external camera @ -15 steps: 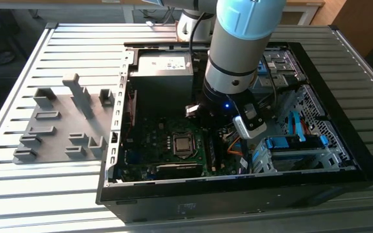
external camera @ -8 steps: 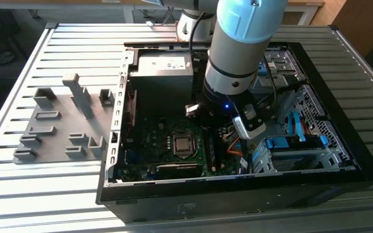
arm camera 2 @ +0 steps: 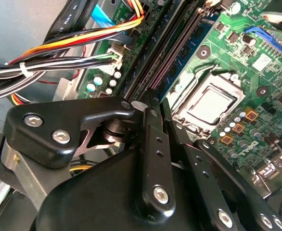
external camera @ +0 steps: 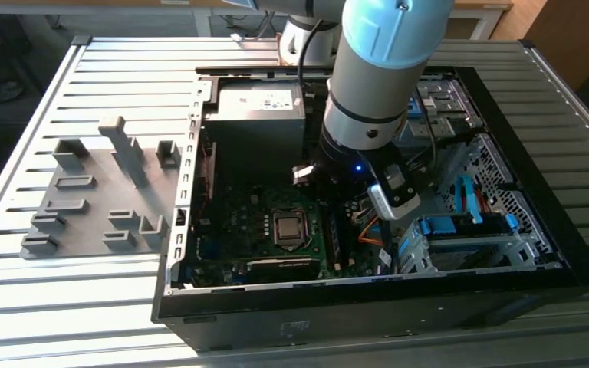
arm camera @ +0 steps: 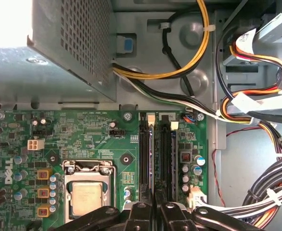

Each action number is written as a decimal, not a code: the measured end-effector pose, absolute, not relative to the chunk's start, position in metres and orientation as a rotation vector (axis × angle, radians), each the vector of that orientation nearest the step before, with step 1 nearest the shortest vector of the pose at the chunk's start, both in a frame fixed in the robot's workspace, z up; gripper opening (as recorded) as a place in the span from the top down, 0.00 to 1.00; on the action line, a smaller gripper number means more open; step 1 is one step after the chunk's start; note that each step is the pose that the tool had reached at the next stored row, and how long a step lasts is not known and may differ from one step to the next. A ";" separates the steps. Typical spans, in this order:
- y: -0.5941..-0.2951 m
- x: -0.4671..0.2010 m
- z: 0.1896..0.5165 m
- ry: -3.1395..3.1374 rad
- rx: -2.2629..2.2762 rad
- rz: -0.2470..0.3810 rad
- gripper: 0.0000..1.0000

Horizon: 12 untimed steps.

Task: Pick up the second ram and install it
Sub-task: 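Insert the second ram into the second slot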

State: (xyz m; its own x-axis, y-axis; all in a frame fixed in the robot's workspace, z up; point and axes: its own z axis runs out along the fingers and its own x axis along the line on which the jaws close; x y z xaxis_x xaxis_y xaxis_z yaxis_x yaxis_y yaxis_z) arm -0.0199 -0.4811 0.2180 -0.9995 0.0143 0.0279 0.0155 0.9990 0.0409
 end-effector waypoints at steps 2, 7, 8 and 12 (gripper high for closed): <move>-0.481 -0.020 0.218 -3.113 -0.023 -0.063 0.86; -0.481 -0.020 0.216 -3.113 -0.023 -0.057 0.86; -0.481 -0.020 0.216 -3.113 -0.023 -0.057 0.86; -0.482 -0.020 0.215 -3.113 -0.023 -0.056 0.86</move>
State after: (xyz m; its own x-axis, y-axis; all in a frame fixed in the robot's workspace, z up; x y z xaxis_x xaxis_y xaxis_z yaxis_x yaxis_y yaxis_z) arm -0.0200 -0.4817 0.2145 -0.9995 0.0146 0.0278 0.0156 0.9992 0.0357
